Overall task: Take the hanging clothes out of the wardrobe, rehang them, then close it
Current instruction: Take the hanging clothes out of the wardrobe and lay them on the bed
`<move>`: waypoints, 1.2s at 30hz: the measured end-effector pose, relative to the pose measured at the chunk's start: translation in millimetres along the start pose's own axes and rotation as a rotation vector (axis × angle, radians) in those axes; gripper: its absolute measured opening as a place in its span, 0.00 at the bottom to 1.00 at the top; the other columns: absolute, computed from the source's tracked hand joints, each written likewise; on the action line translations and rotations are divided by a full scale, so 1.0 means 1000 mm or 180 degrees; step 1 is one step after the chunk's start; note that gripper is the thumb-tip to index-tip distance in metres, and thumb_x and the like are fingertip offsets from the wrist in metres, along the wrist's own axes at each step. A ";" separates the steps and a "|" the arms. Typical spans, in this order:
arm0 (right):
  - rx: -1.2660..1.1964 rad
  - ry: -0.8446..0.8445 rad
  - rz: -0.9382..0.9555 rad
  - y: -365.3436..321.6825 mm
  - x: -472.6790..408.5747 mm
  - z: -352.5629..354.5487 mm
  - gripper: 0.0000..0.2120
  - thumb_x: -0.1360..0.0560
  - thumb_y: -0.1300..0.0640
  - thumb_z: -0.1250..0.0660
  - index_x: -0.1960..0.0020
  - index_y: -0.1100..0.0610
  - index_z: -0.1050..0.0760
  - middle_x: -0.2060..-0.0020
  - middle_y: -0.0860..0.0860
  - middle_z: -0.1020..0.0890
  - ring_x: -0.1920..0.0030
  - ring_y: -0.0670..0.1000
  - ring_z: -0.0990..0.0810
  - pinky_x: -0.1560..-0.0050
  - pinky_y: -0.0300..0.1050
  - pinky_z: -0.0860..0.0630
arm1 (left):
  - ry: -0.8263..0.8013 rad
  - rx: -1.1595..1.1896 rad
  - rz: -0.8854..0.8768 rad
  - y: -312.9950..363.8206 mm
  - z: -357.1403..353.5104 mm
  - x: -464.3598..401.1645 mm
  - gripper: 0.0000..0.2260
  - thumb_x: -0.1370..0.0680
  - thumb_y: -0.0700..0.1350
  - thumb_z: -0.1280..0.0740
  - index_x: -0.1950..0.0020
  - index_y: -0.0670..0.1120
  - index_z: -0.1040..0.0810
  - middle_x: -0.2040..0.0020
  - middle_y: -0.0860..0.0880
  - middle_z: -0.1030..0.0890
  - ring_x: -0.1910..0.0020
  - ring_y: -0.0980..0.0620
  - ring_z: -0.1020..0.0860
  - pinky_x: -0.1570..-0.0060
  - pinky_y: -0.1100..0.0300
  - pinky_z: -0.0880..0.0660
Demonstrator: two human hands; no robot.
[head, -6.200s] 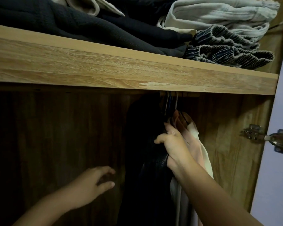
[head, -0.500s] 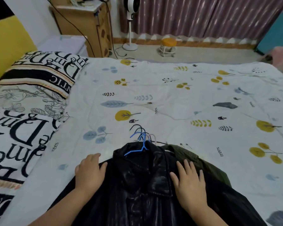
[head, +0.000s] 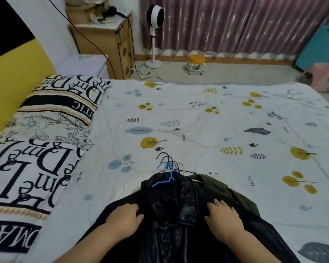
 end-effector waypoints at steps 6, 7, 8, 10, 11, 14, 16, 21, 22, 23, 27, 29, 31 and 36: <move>-0.0393 0.0484 0.0330 -0.025 0.074 0.051 0.06 0.20 0.56 0.46 0.50 0.55 0.31 0.50 0.54 0.22 0.47 0.55 0.23 0.59 0.45 0.34 | 0.0235 0.0091 -0.0279 0.018 0.047 0.073 0.14 0.21 0.53 0.42 0.39 0.49 0.27 0.41 0.51 0.22 0.42 0.51 0.25 0.46 0.61 0.31; -0.0451 0.0553 0.0387 -0.029 0.087 0.059 0.08 0.21 0.56 0.46 0.47 0.56 0.29 0.48 0.54 0.21 0.46 0.55 0.24 0.58 0.45 0.34 | 0.0281 0.0099 -0.0322 0.020 0.057 0.086 0.14 0.21 0.53 0.42 0.38 0.49 0.27 0.41 0.51 0.23 0.42 0.51 0.25 0.46 0.61 0.31; -0.0493 0.0605 0.0439 -0.033 0.101 0.068 0.10 0.21 0.55 0.45 0.44 0.56 0.28 0.47 0.54 0.21 0.45 0.55 0.25 0.57 0.45 0.34 | 0.0339 0.0120 -0.0360 0.023 0.067 0.099 0.14 0.21 0.52 0.42 0.37 0.49 0.27 0.40 0.50 0.23 0.41 0.51 0.25 0.45 0.61 0.31; -0.0554 0.0651 0.0528 -0.041 0.128 0.082 0.11 0.21 0.54 0.44 0.43 0.55 0.28 0.46 0.53 0.22 0.43 0.54 0.26 0.56 0.44 0.35 | 0.0437 0.0151 -0.0434 0.028 0.087 0.127 0.15 0.20 0.52 0.42 0.36 0.50 0.28 0.39 0.50 0.23 0.41 0.51 0.26 0.45 0.62 0.31; -0.0582 0.0652 0.0584 -0.046 0.141 0.089 0.10 0.21 0.54 0.44 0.44 0.55 0.28 0.47 0.53 0.22 0.42 0.54 0.26 0.56 0.43 0.36 | 0.0489 0.0152 -0.0467 0.030 0.097 0.142 0.15 0.20 0.52 0.42 0.36 0.50 0.28 0.39 0.50 0.23 0.41 0.51 0.26 0.45 0.62 0.31; -0.0604 0.0599 0.0761 -0.059 0.178 0.110 0.05 0.22 0.53 0.43 0.52 0.54 0.31 0.52 0.52 0.23 0.44 0.55 0.25 0.57 0.43 0.36 | 0.0663 0.0213 -0.0516 0.034 0.124 0.184 0.15 0.21 0.53 0.42 0.37 0.50 0.27 0.39 0.50 0.23 0.42 0.51 0.25 0.45 0.62 0.31; -0.0577 0.0665 0.0845 -0.067 0.201 0.126 0.07 0.22 0.52 0.42 0.50 0.55 0.28 0.48 0.54 0.22 0.45 0.56 0.24 0.58 0.43 0.35 | 0.0765 0.0298 -0.0524 0.035 0.139 0.212 0.15 0.21 0.52 0.42 0.36 0.50 0.27 0.39 0.51 0.23 0.41 0.52 0.25 0.44 0.61 0.30; -0.0493 0.0758 0.1241 -0.080 0.252 0.156 0.10 0.23 0.51 0.41 0.50 0.56 0.27 0.48 0.55 0.21 0.47 0.56 0.24 0.55 0.45 0.32 | 0.0983 0.0262 -0.0534 0.045 0.163 0.282 0.17 0.20 0.53 0.43 0.33 0.51 0.31 0.35 0.51 0.26 0.38 0.53 0.28 0.42 0.64 0.33; -0.0461 0.0779 0.1322 -0.082 0.262 0.161 0.11 0.23 0.51 0.41 0.48 0.57 0.26 0.48 0.55 0.21 0.47 0.56 0.24 0.55 0.45 0.32 | 0.1021 0.0264 -0.0512 0.047 0.165 0.296 0.17 0.20 0.53 0.43 0.32 0.51 0.31 0.34 0.51 0.27 0.37 0.53 0.28 0.42 0.63 0.33; -0.0427 0.0804 0.1405 -0.084 0.273 0.166 0.12 0.22 0.51 0.41 0.46 0.57 0.26 0.48 0.55 0.21 0.47 0.55 0.24 0.55 0.45 0.32 | 0.1067 0.0282 -0.0475 0.050 0.167 0.311 0.17 0.20 0.53 0.43 0.32 0.50 0.32 0.34 0.51 0.27 0.36 0.53 0.29 0.41 0.63 0.34; -0.0260 0.0865 0.1795 -0.095 0.318 0.181 0.19 0.21 0.49 0.42 0.33 0.55 0.31 0.38 0.54 0.25 0.40 0.54 0.26 0.48 0.42 0.31 | 0.1363 0.0468 -0.0284 0.056 0.168 0.366 0.18 0.20 0.53 0.43 0.32 0.50 0.32 0.34 0.51 0.27 0.37 0.53 0.29 0.41 0.61 0.33; -0.0205 0.0873 0.2009 -0.099 0.340 0.184 0.21 0.20 0.48 0.43 0.29 0.53 0.35 0.34 0.53 0.28 0.36 0.53 0.29 0.41 0.42 0.32 | 0.1456 0.0514 -0.0161 0.056 0.160 0.392 0.18 0.20 0.54 0.43 0.32 0.51 0.32 0.34 0.51 0.27 0.37 0.53 0.29 0.42 0.62 0.33; -0.0126 0.0906 0.2253 -0.105 0.361 0.182 0.22 0.21 0.47 0.42 0.29 0.52 0.35 0.33 0.52 0.29 0.35 0.53 0.29 0.39 0.44 0.31 | 0.1513 0.0520 -0.0013 0.052 0.149 0.418 0.18 0.20 0.54 0.42 0.31 0.51 0.32 0.34 0.51 0.28 0.37 0.53 0.29 0.41 0.61 0.33; 0.0116 0.0903 0.2792 -0.132 0.411 0.171 0.23 0.21 0.46 0.43 0.28 0.52 0.37 0.31 0.51 0.31 0.33 0.53 0.31 0.37 0.46 0.33 | 0.1734 0.0649 0.0434 0.036 0.125 0.488 0.18 0.20 0.54 0.42 0.31 0.52 0.32 0.34 0.52 0.27 0.37 0.53 0.28 0.39 0.59 0.31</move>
Point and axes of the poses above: each hand's wrist, its own x-axis away from the middle knuckle, its own z-axis out of the back of the hand, y = z × x, the point moved 4 cm from there along -x, towards the middle knuckle
